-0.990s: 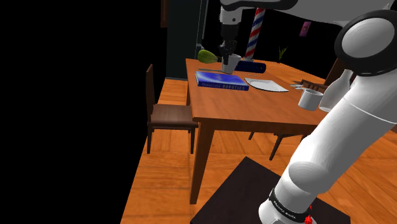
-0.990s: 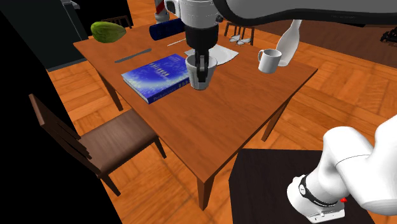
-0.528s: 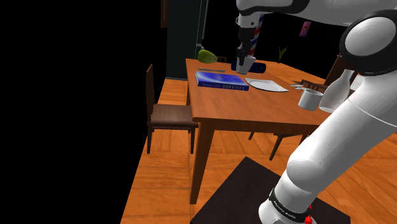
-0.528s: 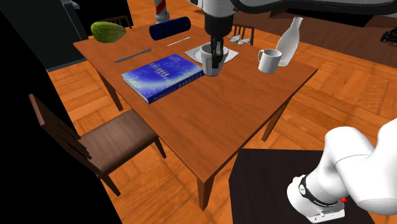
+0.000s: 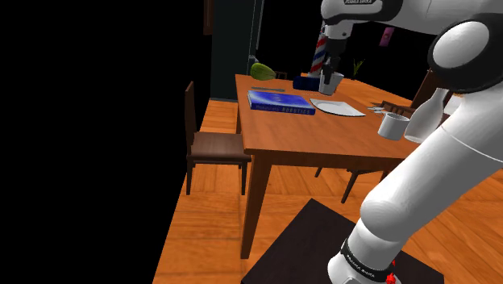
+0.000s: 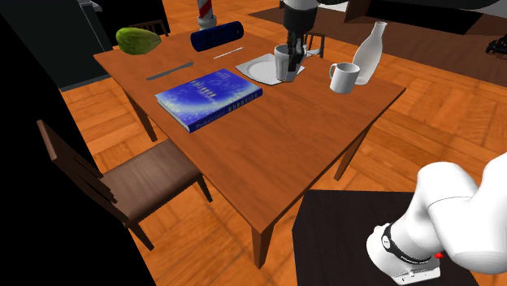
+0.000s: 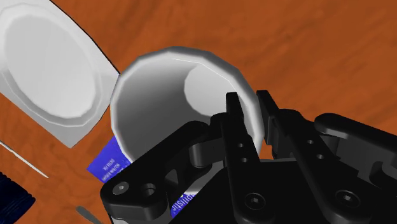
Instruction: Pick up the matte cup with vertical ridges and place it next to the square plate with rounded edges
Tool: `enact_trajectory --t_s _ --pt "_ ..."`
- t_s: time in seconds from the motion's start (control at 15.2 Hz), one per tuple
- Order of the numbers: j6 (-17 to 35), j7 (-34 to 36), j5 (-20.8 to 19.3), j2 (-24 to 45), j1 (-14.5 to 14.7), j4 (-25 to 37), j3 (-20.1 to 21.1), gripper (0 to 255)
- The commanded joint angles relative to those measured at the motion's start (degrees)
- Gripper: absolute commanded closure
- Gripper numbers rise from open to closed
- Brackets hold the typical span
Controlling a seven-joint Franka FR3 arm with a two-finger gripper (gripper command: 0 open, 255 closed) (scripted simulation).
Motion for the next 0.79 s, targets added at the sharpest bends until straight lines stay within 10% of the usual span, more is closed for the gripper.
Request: enact_trajectory --t_s 0.0,0.73 --pt "0.7 -3.1 0.4 1.3 -1.0 1.3 -2.1 255" --pt "3.1 -21.6 7.2 11.7 -7.7 11.4 -13.8 255"
